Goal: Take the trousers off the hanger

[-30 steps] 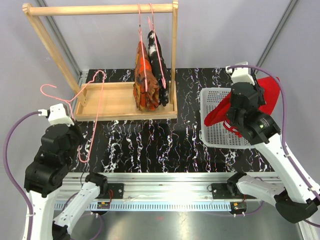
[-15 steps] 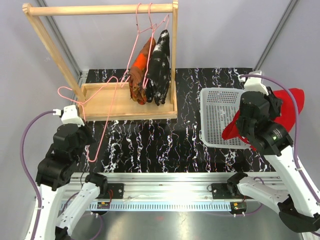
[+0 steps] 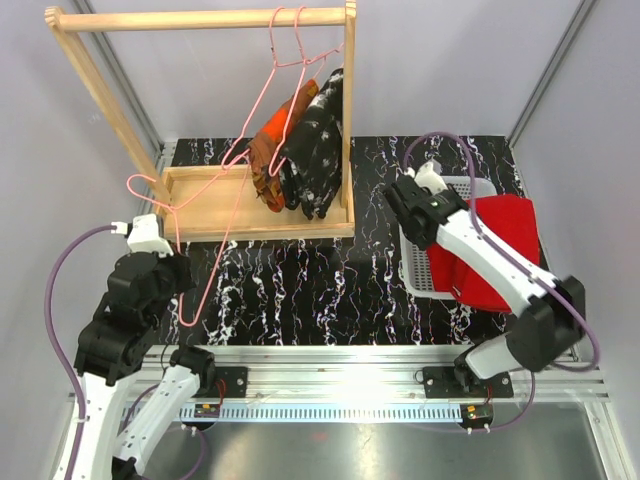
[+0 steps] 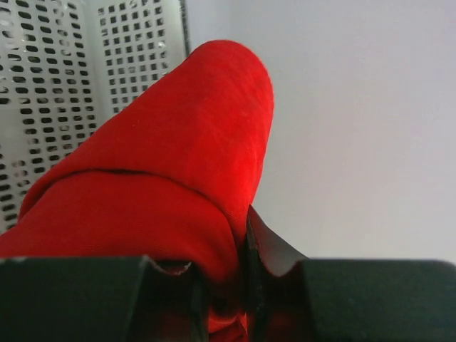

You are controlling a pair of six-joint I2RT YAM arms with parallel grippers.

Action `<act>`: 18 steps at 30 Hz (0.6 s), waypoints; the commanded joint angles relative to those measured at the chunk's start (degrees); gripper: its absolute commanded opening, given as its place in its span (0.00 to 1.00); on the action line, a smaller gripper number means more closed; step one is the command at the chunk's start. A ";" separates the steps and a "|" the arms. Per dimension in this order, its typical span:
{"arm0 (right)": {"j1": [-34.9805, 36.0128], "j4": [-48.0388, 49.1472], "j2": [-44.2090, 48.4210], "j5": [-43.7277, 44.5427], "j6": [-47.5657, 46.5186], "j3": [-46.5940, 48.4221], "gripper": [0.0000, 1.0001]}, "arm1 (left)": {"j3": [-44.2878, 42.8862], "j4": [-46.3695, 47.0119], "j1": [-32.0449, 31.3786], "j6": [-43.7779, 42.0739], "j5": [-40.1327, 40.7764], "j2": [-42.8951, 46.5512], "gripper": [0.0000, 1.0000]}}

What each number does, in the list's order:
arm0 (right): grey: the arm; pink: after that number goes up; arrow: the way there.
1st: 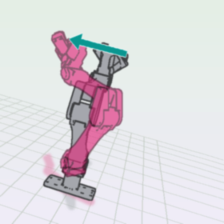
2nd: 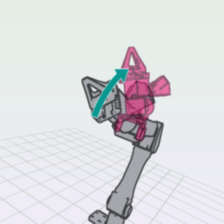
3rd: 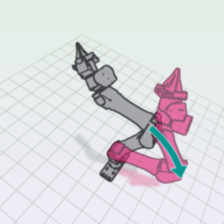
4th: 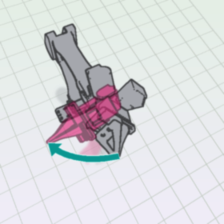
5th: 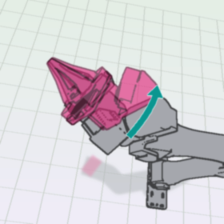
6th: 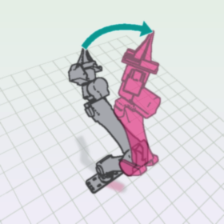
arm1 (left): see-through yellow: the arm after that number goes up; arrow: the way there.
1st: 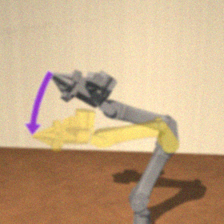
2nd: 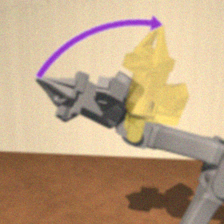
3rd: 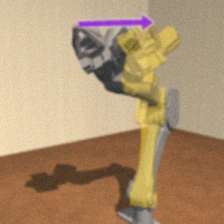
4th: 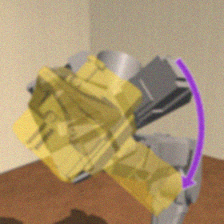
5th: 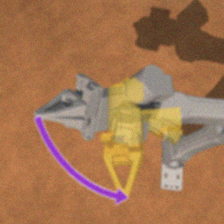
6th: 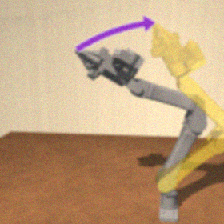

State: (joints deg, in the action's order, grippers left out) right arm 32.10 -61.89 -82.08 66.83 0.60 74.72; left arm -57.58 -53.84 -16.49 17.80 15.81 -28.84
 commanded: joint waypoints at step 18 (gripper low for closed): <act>2.09 -6.49 -3.53 2.34 9.77 18.97 0.00 | 0.28 2.61 0.06 -0.22 -2.10 1.42 0.00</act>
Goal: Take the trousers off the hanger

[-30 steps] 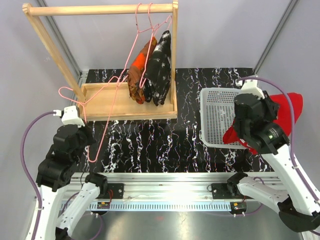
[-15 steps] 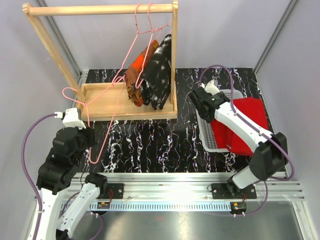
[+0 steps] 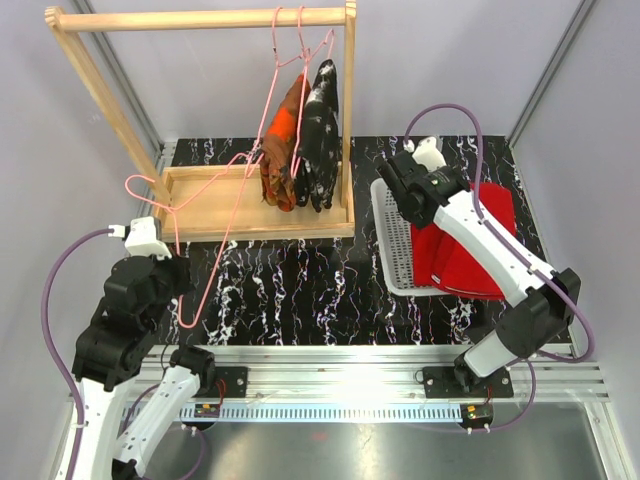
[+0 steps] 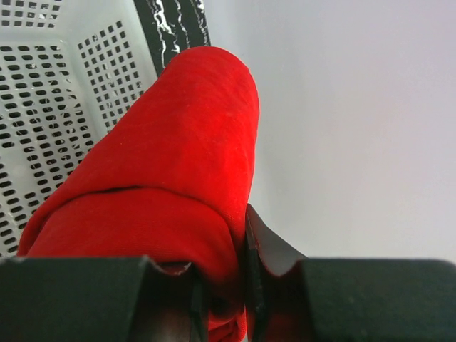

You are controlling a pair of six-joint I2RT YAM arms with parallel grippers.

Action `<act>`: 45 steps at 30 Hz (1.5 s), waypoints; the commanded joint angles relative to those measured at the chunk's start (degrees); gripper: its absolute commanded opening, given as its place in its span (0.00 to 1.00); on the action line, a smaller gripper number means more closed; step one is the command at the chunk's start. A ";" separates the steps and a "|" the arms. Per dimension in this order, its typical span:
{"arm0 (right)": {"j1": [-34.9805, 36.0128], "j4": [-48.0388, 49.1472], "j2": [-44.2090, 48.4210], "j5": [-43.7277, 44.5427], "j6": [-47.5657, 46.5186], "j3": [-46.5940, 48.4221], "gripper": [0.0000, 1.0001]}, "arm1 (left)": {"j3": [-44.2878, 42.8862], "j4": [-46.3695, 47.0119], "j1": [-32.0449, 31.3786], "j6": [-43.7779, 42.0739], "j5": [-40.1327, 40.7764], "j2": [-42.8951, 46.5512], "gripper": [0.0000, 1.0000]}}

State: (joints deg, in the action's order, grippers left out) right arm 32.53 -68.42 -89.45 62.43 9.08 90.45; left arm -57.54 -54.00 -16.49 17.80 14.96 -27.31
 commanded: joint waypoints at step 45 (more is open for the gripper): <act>8.34 33.45 20.36 24.93 -43.50 -0.52 0.00 | 1.64 3.72 -0.03 -0.31 -2.66 0.42 0.00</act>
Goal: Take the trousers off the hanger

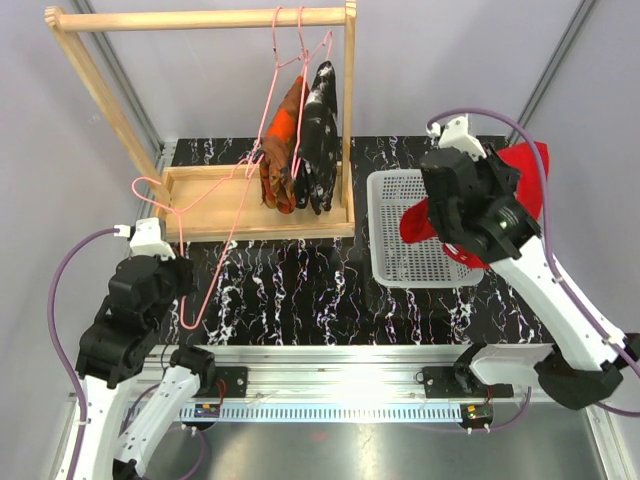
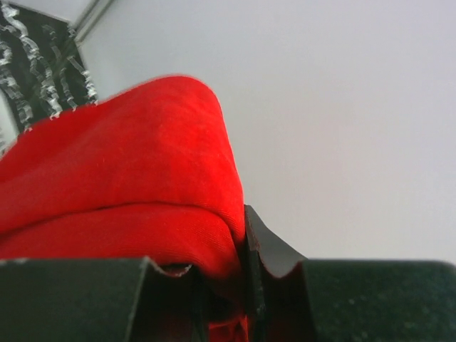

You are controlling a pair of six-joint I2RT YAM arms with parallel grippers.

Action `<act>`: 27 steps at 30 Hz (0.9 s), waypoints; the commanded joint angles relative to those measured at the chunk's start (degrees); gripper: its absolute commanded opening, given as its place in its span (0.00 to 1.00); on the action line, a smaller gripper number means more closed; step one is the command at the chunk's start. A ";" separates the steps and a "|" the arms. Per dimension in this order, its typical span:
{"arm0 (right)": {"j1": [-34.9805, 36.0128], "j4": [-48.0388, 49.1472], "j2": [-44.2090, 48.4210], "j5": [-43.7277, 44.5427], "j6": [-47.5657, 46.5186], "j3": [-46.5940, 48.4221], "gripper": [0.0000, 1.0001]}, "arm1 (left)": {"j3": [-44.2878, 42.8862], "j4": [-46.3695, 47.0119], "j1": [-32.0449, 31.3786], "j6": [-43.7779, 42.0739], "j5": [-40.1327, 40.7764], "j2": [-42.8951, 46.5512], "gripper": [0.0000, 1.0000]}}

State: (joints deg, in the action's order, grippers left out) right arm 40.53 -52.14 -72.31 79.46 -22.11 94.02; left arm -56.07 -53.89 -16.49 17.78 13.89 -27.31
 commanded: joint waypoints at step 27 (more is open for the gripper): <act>0.42 -11.84 -25.43 -8.45 26.33 10.57 0.00 | 0.70 4.14 -0.30 -0.29 -2.11 1.03 0.00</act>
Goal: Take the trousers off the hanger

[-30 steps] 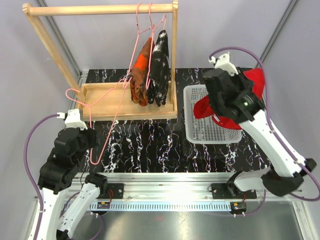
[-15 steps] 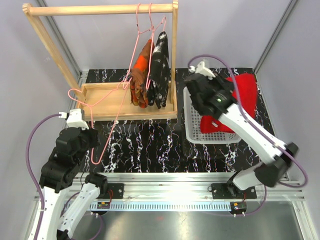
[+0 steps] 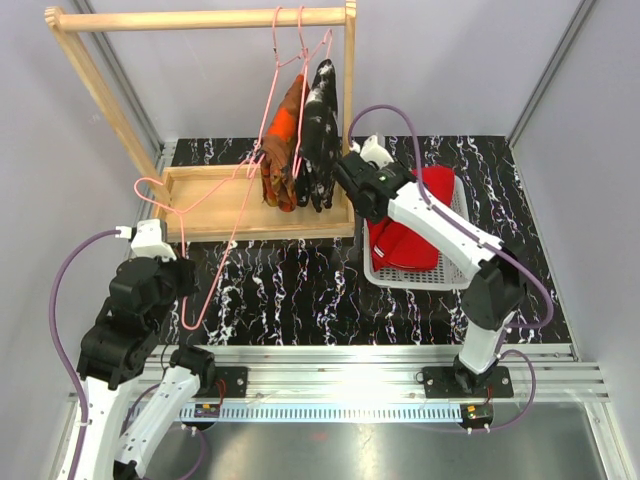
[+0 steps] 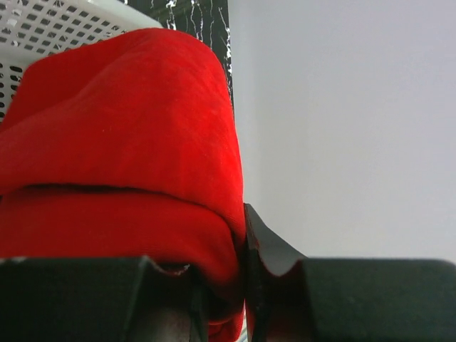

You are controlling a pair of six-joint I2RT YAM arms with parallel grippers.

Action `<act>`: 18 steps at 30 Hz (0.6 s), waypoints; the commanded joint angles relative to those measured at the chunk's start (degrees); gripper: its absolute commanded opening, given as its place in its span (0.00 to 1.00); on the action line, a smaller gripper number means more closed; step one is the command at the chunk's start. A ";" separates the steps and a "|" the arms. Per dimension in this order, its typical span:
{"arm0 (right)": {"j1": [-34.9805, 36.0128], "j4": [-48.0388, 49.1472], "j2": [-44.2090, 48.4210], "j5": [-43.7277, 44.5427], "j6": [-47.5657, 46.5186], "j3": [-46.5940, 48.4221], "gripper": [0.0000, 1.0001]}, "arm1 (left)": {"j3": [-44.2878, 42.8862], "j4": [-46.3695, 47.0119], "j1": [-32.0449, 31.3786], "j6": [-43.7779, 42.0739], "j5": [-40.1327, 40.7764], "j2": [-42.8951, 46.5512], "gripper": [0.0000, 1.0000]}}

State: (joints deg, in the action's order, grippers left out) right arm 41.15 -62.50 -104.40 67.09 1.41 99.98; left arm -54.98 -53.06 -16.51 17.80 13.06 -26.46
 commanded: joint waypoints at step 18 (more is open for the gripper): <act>2.10 -19.24 25.21 11.04 2.55 6.37 0.00 | -0.13 3.66 -0.28 -0.22 -0.40 -0.17 0.00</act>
State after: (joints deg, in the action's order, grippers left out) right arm 42.72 -76.84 -81.60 71.09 3.75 104.77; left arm -54.96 -53.04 -16.60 17.80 13.06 -26.48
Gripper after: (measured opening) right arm 0.234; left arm 0.034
